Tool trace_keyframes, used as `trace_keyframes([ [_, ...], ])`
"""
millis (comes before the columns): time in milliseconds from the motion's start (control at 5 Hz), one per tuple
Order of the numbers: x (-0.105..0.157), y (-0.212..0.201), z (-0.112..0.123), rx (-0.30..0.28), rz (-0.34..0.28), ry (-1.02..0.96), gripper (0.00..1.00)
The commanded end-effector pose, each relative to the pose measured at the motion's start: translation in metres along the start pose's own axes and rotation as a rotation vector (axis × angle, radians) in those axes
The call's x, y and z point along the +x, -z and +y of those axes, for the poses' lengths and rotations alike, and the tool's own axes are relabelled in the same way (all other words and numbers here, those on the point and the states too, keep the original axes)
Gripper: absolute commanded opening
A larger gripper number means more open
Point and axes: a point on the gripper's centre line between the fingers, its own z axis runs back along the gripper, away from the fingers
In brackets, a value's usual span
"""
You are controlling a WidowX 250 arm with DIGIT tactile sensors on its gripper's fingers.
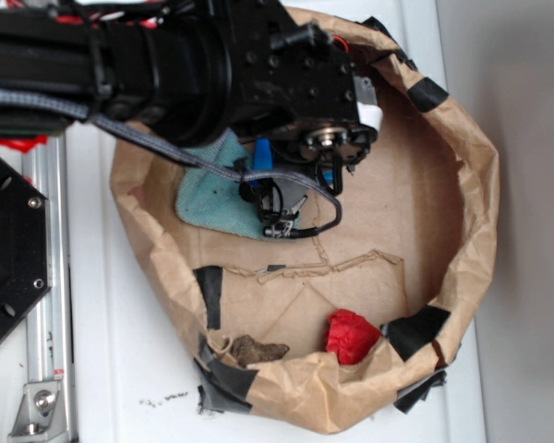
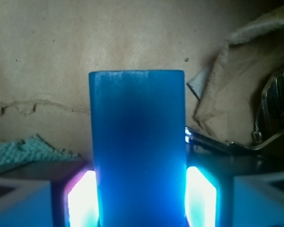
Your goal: Grab the blue block.
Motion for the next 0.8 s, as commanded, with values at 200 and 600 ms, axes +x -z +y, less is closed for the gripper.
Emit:
trace_keyframes([
  [200,0.017,-0.122,-0.009,0.039,-0.185,-0.061,0.0],
  [600,0.016,-0.172,-0.027,0.041,-0.073,-0.051,0.0],
])
